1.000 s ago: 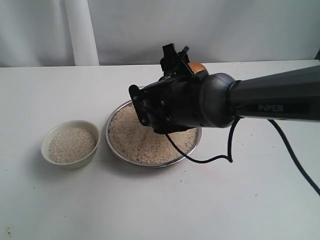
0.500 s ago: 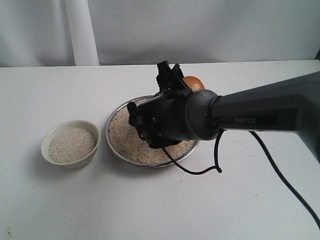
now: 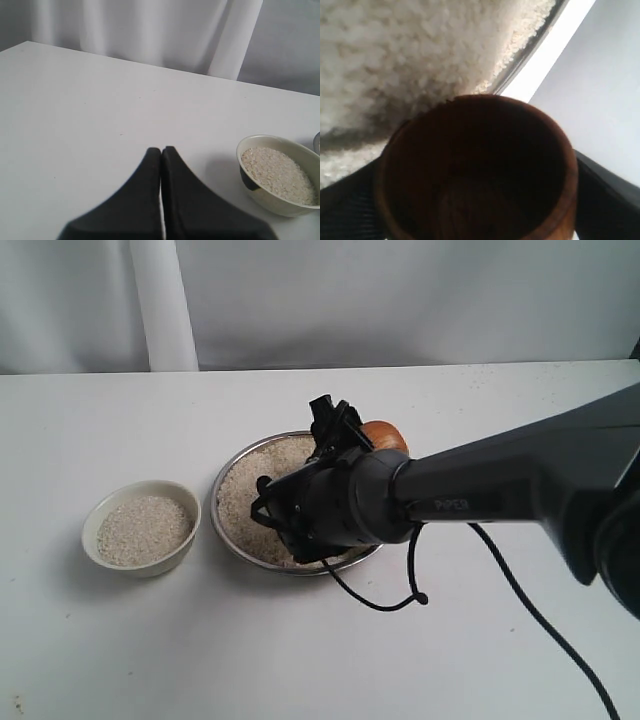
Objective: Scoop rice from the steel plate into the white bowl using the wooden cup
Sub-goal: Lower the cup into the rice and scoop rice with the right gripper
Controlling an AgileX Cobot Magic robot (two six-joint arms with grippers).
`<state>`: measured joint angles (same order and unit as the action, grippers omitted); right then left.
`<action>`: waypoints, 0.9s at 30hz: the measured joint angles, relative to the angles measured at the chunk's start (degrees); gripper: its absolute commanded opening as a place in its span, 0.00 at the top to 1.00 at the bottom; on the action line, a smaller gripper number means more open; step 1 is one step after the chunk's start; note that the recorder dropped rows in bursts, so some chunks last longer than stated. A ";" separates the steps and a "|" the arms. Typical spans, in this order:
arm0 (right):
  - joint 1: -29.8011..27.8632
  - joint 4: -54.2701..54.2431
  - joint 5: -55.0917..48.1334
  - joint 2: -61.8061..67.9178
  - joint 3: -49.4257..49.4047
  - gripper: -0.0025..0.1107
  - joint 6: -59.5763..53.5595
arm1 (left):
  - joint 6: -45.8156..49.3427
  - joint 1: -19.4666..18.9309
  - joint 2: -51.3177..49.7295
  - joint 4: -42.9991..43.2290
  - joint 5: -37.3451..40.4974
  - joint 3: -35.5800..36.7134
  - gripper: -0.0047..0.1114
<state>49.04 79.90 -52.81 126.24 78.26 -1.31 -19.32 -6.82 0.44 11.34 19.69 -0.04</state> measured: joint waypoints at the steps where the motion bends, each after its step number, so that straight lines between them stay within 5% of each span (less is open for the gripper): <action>1: 0.18 0.00 0.00 0.26 0.00 0.98 0.00 | 0.00 0.00 0.00 0.00 0.00 0.00 0.96; 27: 0.92 -12.82 3.50 0.96 5.45 0.98 -2.63 | 0.00 0.00 0.00 0.00 0.00 0.00 0.96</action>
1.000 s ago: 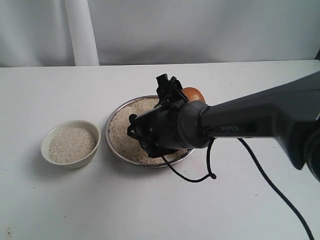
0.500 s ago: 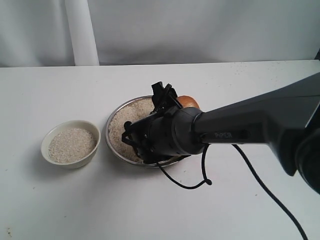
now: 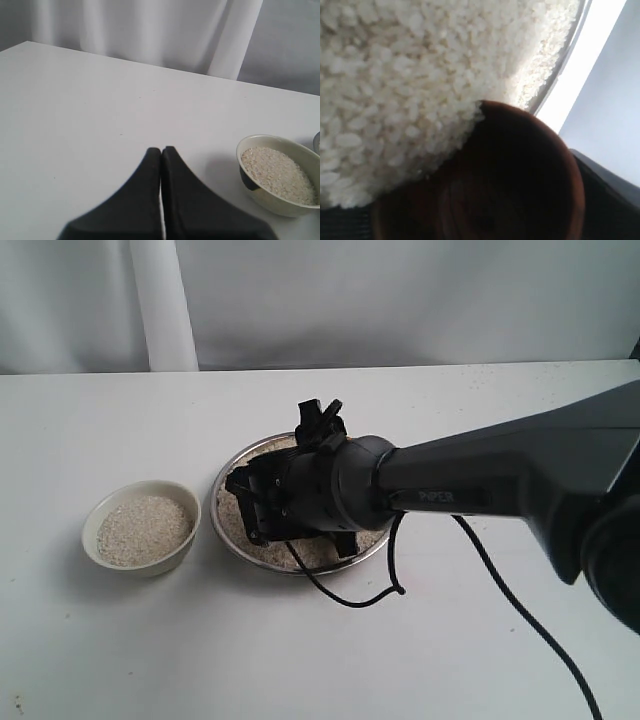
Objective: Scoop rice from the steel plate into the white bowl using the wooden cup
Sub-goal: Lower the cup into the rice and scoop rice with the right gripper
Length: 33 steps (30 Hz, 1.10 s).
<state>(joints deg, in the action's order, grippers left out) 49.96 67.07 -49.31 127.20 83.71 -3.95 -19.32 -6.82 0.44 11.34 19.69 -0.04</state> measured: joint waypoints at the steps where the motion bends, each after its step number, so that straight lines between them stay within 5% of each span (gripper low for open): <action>1: 0.00 -1.16 -0.08 0.00 0.08 0.98 -0.63 | 0.00 0.00 0.00 0.00 0.00 0.00 0.96; 23: 0.00 -9.09 0.84 -0.11 0.70 0.98 -3.16 | 0.00 0.00 0.00 0.00 0.00 0.00 0.96; 33: -0.12 -21.36 1.34 0.00 5.96 0.98 -4.54 | 0.00 0.00 0.00 0.00 0.00 0.00 0.96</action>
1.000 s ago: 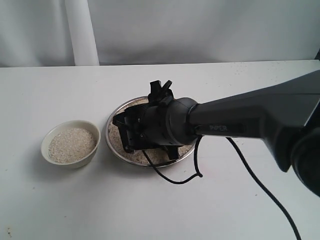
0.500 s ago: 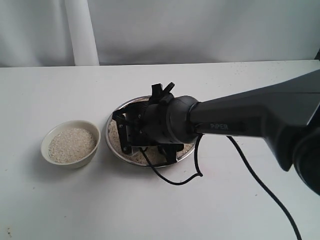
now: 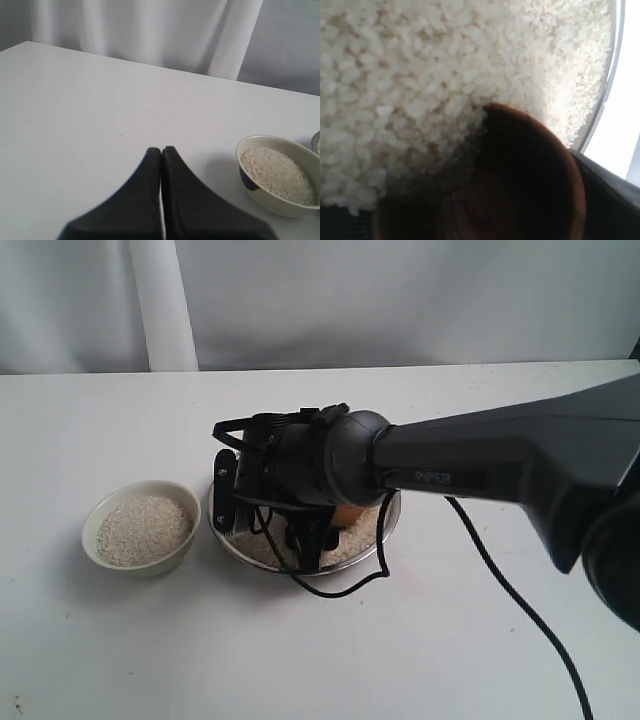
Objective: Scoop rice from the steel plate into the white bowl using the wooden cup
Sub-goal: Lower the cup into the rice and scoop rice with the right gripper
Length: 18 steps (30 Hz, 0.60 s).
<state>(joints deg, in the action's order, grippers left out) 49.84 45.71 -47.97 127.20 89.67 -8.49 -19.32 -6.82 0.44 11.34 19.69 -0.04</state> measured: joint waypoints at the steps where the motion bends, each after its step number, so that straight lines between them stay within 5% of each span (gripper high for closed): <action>1: -0.12 -0.81 0.10 0.00 0.09 0.98 -0.30 | 0.00 0.00 0.00 0.00 0.00 0.00 0.96; 18: -4.32 -11.29 5.02 0.00 0.62 0.98 2.05 | 0.00 0.00 0.00 0.00 0.00 0.00 0.96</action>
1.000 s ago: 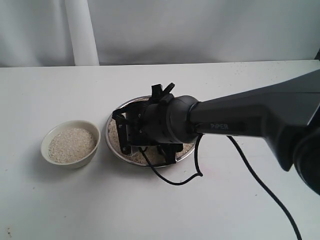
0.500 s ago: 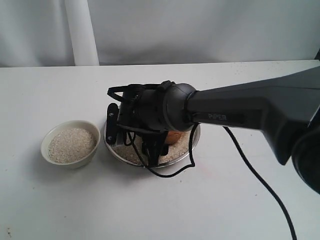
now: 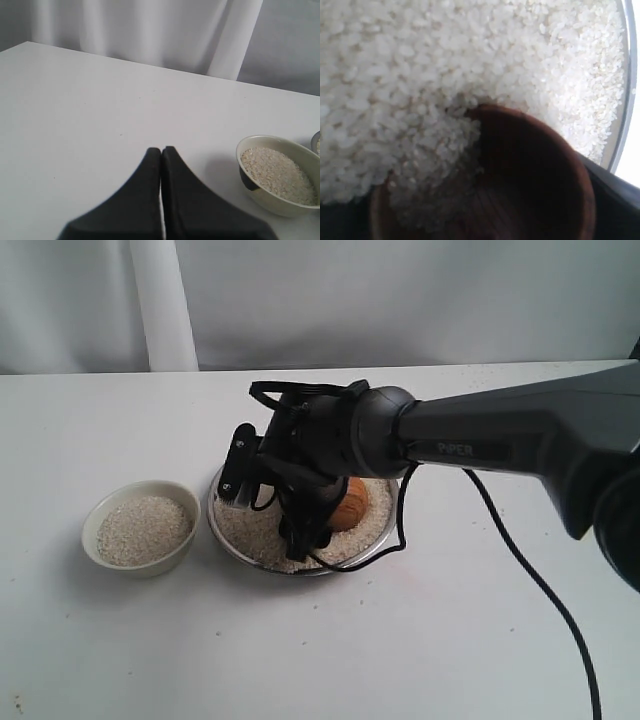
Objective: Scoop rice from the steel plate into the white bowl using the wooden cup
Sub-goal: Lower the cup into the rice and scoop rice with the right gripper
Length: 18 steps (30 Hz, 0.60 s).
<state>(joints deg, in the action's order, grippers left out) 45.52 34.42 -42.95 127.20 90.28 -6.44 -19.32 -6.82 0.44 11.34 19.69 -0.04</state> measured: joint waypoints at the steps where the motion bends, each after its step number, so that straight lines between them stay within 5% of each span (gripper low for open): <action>1: -0.35 -0.71 0.25 0.00 0.00 0.98 -0.02 | 0.00 0.00 0.00 0.00 0.00 0.00 0.96; 18: -1.55 -6.01 4.48 0.00 0.00 0.98 2.11 | 0.00 0.00 0.00 0.00 0.00 0.00 0.96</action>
<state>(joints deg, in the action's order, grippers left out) 43.97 28.41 -38.46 127.20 90.28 -4.33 -19.32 -6.82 0.44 11.34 19.69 -0.04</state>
